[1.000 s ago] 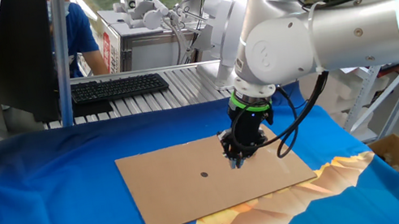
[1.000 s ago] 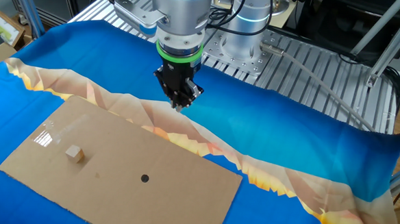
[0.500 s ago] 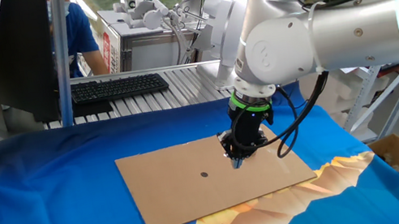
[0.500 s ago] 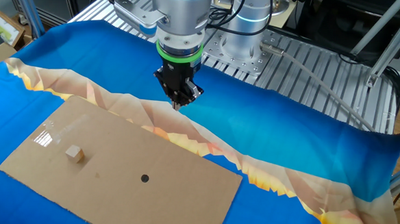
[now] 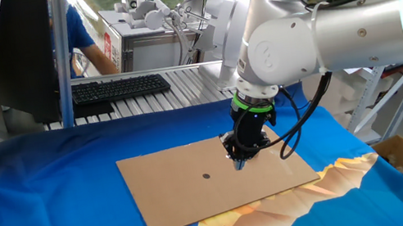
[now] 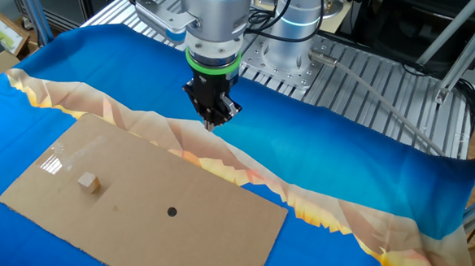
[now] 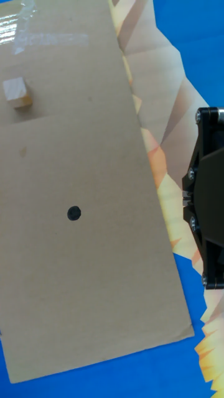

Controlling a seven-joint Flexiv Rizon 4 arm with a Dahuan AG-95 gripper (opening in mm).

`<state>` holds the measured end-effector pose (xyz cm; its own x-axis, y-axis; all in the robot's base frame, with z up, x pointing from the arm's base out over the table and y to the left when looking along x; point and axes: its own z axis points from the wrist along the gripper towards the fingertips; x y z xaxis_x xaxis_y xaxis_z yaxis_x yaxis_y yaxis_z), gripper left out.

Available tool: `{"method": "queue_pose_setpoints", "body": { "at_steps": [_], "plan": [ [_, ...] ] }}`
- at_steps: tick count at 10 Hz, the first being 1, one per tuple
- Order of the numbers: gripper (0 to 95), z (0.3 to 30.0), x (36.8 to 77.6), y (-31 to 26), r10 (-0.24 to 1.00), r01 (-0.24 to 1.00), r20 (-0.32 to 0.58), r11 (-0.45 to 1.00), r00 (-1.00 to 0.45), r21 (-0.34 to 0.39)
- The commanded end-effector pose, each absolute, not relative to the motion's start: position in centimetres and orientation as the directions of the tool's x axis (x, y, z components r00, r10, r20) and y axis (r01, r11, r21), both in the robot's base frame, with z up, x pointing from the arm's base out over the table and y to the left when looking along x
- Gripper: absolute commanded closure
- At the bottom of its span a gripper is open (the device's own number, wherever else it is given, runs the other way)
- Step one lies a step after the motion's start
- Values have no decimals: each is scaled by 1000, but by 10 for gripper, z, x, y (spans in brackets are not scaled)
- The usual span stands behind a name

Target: Use the gripper to push the small block from left to right

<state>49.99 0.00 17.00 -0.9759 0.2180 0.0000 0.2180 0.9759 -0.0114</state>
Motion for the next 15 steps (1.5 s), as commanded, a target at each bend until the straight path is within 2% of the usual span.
{"method": "queue_pose_setpoints", "body": {
  "at_steps": [1,13,15],
  "plan": [
    [950,170,500,0,217,217,0,976,-976,-11],
    [950,170,499,0,199,199,2,980,-980,6],
    [950,170,498,0,95,94,0,994,-996,47]
  ]
}}
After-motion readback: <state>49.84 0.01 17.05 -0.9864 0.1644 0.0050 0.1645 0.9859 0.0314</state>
